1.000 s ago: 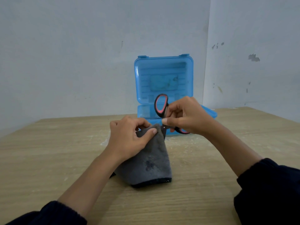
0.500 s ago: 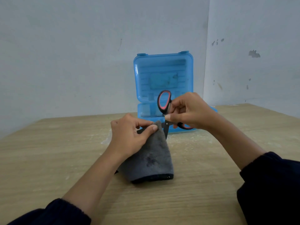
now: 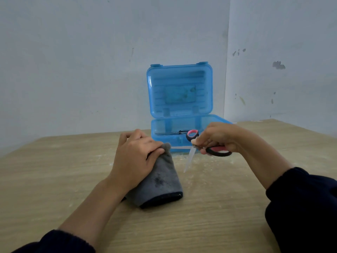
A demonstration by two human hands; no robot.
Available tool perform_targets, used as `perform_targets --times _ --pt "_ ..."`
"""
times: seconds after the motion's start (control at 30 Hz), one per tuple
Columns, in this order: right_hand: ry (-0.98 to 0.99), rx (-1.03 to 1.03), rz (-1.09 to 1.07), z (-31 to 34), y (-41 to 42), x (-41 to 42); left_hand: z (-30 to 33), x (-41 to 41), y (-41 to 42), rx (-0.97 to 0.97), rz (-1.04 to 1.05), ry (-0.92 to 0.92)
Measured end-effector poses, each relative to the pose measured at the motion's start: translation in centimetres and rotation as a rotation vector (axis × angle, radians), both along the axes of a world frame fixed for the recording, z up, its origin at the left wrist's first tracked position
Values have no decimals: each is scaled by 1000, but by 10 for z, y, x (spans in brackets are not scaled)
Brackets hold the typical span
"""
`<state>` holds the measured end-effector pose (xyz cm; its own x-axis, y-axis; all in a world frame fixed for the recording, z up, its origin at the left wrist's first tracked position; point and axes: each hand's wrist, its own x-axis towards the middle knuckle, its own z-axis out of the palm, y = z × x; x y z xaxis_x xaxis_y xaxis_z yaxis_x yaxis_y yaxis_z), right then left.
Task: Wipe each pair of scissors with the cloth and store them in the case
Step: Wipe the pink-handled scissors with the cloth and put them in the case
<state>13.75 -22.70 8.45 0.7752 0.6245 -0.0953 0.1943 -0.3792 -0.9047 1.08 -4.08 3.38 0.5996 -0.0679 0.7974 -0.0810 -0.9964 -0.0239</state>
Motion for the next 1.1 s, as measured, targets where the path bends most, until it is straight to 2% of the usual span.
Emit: perform_targets --times 0.13,0.33,0.47,0.67,0.73,0.83,0.9,1.1 --pt "113 203 53 1 -3 4 -3 5 8 -199 20 22" --pt "295 451 217 -7 -6 10 1 6 19 -511 -67 144" --pt "271 534 199 -19 1 12 1 6 19 -651 -105 200" --pt "373 769 60 -31 21 5 5 8 13 -1058 -204 103" --pt "301 758 66 -35 28 2 7 8 11 -1145 -226 89" --pt "187 699 73 -34 30 -2 8 8 12 -1169 -227 80" --pt "130 673 84 -31 28 -4 9 8 14 -1117 -203 42" --pt "-29 641 139 -30 37 -18 13 5 -4 -760 -142 -44"
